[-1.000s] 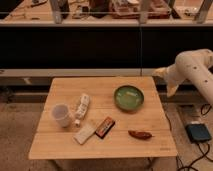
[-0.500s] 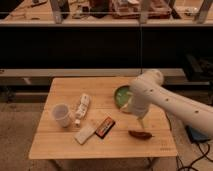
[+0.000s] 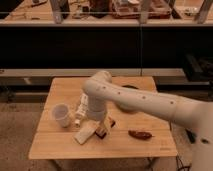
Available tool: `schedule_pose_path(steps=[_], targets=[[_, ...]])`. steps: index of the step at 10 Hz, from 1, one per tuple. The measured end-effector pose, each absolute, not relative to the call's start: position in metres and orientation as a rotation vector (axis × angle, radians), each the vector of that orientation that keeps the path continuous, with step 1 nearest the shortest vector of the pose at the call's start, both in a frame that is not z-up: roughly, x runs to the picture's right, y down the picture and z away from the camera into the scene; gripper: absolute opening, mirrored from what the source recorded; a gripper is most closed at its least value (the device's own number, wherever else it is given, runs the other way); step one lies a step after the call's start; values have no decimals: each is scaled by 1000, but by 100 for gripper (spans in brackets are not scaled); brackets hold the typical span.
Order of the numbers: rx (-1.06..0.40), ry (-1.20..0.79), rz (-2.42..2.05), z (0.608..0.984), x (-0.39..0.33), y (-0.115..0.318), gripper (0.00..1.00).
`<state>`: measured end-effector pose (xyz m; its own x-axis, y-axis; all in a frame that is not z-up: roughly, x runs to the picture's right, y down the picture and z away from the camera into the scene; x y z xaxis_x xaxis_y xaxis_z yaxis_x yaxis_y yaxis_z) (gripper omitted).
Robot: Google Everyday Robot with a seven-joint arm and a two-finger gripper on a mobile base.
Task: Move the arm in a circular motion
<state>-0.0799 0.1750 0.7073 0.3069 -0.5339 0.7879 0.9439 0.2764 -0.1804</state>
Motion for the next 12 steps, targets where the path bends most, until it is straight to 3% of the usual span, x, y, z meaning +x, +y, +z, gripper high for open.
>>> schedule_pose_path(steps=[3,5,6,9,12], targets=[[-629,-754,-1180,766,-139,119,80],[-463,-663,-1141,829,-99,18,80],[-400,-616,-1108,842,-71,-18,80],[-193,-417,-950,848,55,-126,80],[-109,-266,-787,821,160,-155,80]])
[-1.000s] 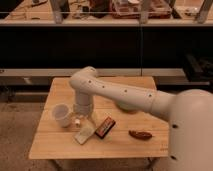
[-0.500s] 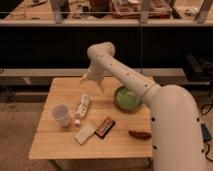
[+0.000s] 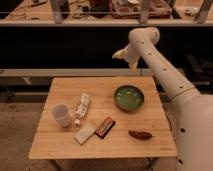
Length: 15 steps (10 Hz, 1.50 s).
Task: Move the arm in a circular motion
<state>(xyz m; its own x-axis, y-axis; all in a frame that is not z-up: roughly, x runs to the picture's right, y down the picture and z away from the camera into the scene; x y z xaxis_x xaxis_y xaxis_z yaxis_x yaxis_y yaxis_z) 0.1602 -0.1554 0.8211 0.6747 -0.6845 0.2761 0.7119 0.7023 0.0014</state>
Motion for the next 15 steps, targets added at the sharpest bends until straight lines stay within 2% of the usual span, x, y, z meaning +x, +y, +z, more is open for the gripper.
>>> schedule_pose_path(steps=[2,4,7,9,10,12,15], targets=[[-115,-205,-703,802,204,-139,80],[-188,-170,-625,780,226,-80,80],[-445,-251,-684,751,169,72,80],[-586,-329,-783,731,122,145,80],[-638,-365,-836,722,101,169,80],[-703,-455,-957,711,51,194,80],[-699,-590,-1125,716,-26,181,80]])
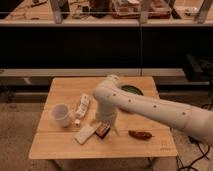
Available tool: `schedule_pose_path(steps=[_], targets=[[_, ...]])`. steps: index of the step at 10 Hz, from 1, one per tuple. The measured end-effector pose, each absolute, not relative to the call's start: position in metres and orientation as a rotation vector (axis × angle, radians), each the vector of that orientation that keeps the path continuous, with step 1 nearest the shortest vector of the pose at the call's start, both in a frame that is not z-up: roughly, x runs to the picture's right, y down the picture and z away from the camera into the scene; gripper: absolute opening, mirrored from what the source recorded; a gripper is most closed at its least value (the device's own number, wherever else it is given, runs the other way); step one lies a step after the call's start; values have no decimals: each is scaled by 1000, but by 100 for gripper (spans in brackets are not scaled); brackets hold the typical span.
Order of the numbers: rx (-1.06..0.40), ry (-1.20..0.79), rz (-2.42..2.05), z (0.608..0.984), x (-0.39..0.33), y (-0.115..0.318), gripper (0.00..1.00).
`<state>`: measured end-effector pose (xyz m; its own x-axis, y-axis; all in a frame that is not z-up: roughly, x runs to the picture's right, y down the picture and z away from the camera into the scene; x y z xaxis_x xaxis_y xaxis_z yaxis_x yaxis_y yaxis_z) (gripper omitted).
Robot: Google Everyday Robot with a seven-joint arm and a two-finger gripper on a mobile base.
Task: Move the arm in a circular motion
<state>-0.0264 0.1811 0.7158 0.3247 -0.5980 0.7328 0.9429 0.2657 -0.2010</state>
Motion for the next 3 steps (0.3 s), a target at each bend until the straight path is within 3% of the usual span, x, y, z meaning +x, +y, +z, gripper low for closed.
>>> schedule_pose_path(steps=[3], targets=[[-668,-665,-1214,724,-75,163,80]])
